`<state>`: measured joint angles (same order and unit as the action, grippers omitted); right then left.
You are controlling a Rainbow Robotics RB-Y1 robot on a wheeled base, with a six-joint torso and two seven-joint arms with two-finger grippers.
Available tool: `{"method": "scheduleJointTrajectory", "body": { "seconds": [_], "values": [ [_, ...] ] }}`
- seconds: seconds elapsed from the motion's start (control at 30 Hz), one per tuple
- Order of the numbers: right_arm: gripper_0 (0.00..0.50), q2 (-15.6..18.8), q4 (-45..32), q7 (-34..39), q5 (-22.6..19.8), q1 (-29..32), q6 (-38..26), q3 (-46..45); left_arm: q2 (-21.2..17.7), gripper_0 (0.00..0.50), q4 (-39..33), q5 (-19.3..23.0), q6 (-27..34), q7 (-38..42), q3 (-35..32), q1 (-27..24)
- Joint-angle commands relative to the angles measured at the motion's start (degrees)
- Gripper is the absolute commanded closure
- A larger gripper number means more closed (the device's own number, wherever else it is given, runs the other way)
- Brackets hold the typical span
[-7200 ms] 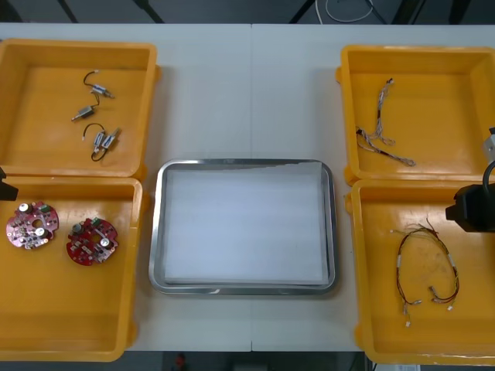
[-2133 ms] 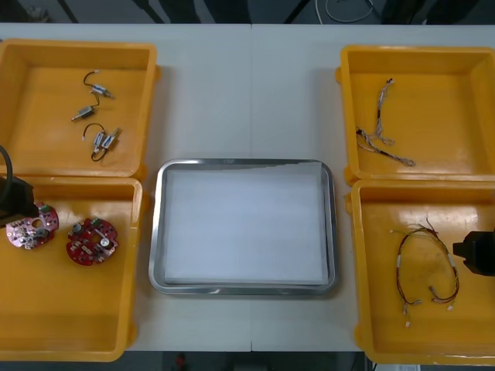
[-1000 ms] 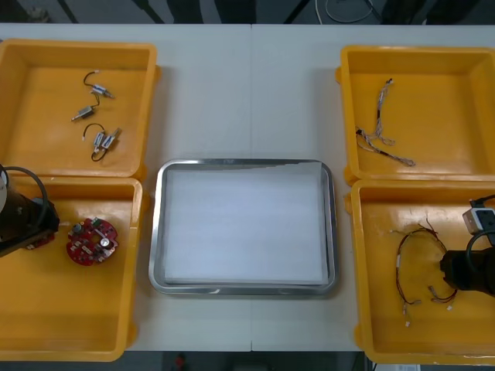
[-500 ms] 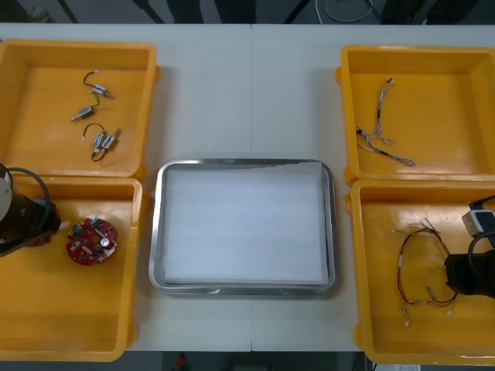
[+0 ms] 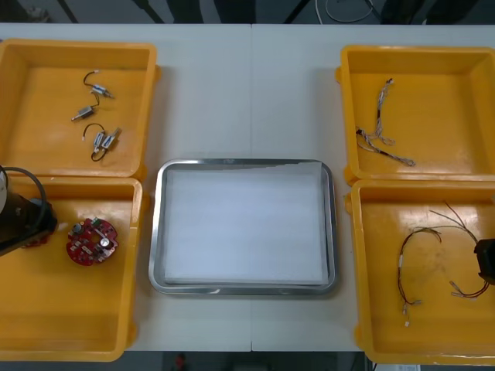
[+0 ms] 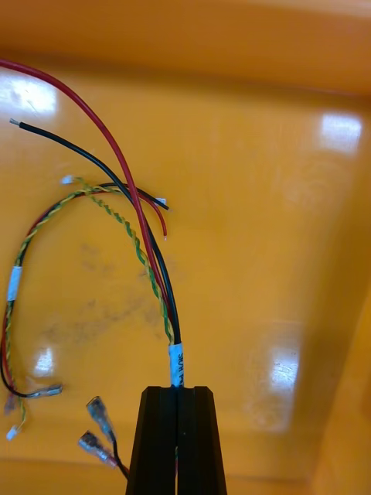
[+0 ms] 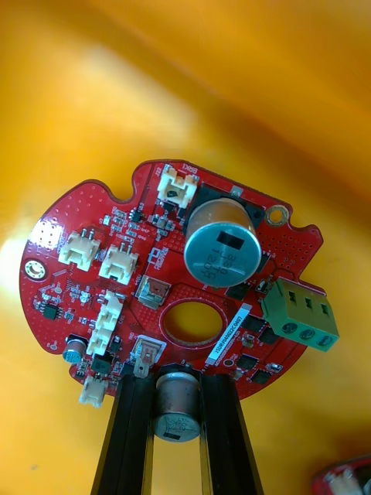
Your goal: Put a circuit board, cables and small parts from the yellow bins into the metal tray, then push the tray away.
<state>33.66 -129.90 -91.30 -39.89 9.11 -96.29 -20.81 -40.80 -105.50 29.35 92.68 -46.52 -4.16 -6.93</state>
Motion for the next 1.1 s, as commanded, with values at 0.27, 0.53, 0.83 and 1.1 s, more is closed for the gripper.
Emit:
{"method": "scheduleJointTrajectory", "body": {
  "seconds": [0.27, 0.53, 0.83, 1.1],
  "values": [
    [0.500, 1.3, -9.7, -1.6, -2.7, -8.0, -13.7, -3.6, -4.0, 0.500, -11.9, 7.4, 13.2, -12.4, -11.7, 1.1],
    [0.500, 1.3, -11.4, -1.6, -7.2, -12.8, -13.7, -3.6, -7.8, 0.500, -22.8, 14.3, 17.3, -11.2, -14.8, 0.2],
    [0.500, 4.0, -11.5, -1.6, -8.5, -14.6, -13.7, -0.2, -9.8, 0.500, -31.1, 22.6, 17.3, -2.8, -10.4, -4.2],
    [0.500, 6.5, -11.5, -1.5, -6.6, -16.8, -13.7, 5.5, -9.2, 0.500, -34.2, 24.3, 17.3, 3.9, 3.0, -12.8]
  ]
}}
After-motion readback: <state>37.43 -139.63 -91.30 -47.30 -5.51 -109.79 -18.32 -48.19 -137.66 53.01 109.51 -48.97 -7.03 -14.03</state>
